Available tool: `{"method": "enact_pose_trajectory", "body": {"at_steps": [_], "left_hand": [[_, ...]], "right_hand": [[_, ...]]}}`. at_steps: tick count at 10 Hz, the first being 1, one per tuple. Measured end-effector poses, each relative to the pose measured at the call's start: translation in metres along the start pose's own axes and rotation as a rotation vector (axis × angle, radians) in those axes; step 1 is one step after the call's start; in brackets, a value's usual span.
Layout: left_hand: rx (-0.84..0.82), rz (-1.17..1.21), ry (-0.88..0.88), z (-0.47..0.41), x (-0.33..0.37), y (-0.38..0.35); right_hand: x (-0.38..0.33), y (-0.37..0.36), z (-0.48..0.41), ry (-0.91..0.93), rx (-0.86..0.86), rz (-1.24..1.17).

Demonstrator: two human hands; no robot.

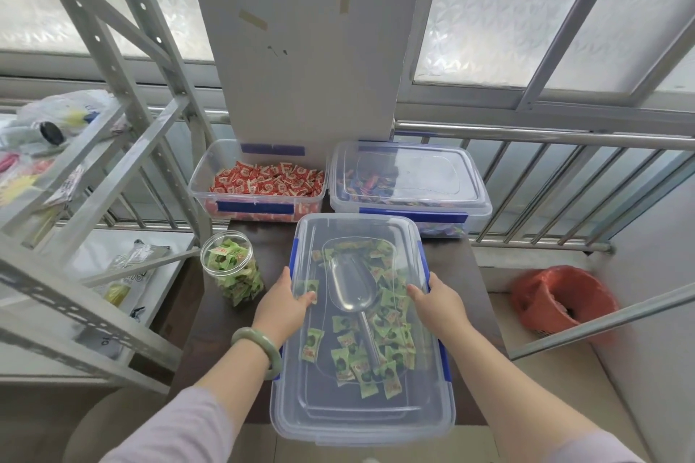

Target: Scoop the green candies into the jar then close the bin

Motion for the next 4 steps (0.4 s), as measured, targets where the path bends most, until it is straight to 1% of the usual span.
{"method": "enact_pose_trajectory", "body": {"at_steps": [1, 2, 3, 4], "left_hand": [[0.007, -0.108, 0.021, 0.005, 0.002, 0.005], [-0.026, -0.216, -0.002, 0.013, 0.01, 0.013], [-0.198, -0.187, 0.036, 0.027, 0.014, 0.028], [-0.327, -0.007, 0.058, 0.039, 0.029, 0.067]], "right_hand": [[-0.005, 0.003, -0.001, -0.045, -0.085, 0.119], [-0.011, 0.014, 0.001, -0.051, -0.185, 0.178], [-0.022, 0.034, 0.01, -0.019, -0.306, 0.115], [-0.043, 0.074, 0.017, 0.051, -0.386, 0.033]]}}
Point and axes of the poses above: each hand's wrist, its own z-axis away from the middle knuckle, its own y-axis out of the back of the hand, x = y × z, the point moved 2 cm from there along -z, towards the middle knuckle, and after that the axes turned 10 degrees about y, right-handed, at the moved point
